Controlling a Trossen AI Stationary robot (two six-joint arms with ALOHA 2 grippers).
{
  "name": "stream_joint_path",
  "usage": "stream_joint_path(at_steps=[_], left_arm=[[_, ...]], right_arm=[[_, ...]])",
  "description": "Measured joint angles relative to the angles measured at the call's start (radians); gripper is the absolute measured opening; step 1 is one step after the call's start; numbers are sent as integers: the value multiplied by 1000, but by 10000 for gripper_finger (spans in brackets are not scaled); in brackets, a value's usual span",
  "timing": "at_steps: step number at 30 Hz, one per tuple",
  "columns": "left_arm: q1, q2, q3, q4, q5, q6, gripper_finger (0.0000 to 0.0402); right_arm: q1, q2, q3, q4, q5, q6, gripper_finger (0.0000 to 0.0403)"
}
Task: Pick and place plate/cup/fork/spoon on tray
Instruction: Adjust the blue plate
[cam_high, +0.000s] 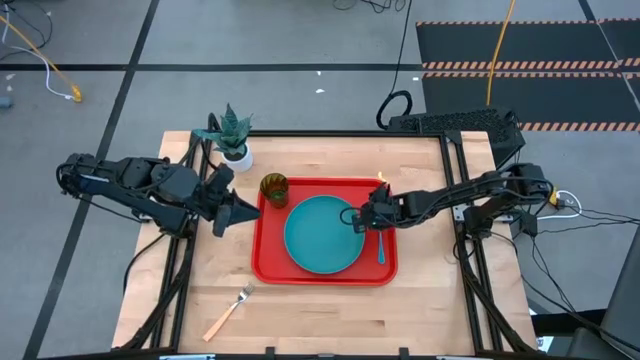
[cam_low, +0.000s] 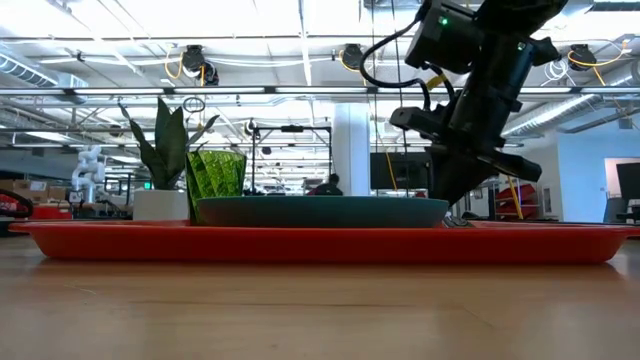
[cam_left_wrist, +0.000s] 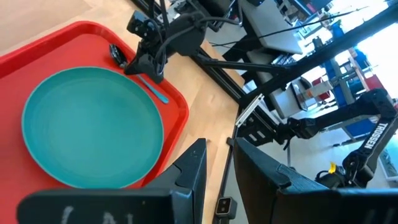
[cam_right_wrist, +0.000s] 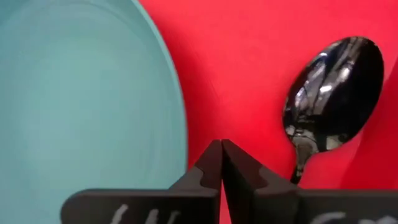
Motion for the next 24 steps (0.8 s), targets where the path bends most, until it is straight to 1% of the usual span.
stream_joint_path(at_steps=[3, 7, 11, 15, 19, 24], left_arm=[[0, 0, 0, -1, 0, 1, 81], [0, 0, 0, -1, 0, 4, 81], [0, 0, 0, -1, 0, 8, 81], [0, 0, 0, -1, 0, 8, 81], [0, 0, 0, -1, 0, 1, 81], [0, 0, 0, -1, 0, 0, 81]], right_arm=[[0, 0, 0, 19, -9, -17, 0], [0, 0, 0, 73, -56, -45, 0], [0, 0, 1, 91, -77, -41, 0], [0, 0, 1, 83, -77, -39, 0], [0, 0, 1, 33, -83, -6, 0], [6, 6, 0, 42, -136, -14, 0]])
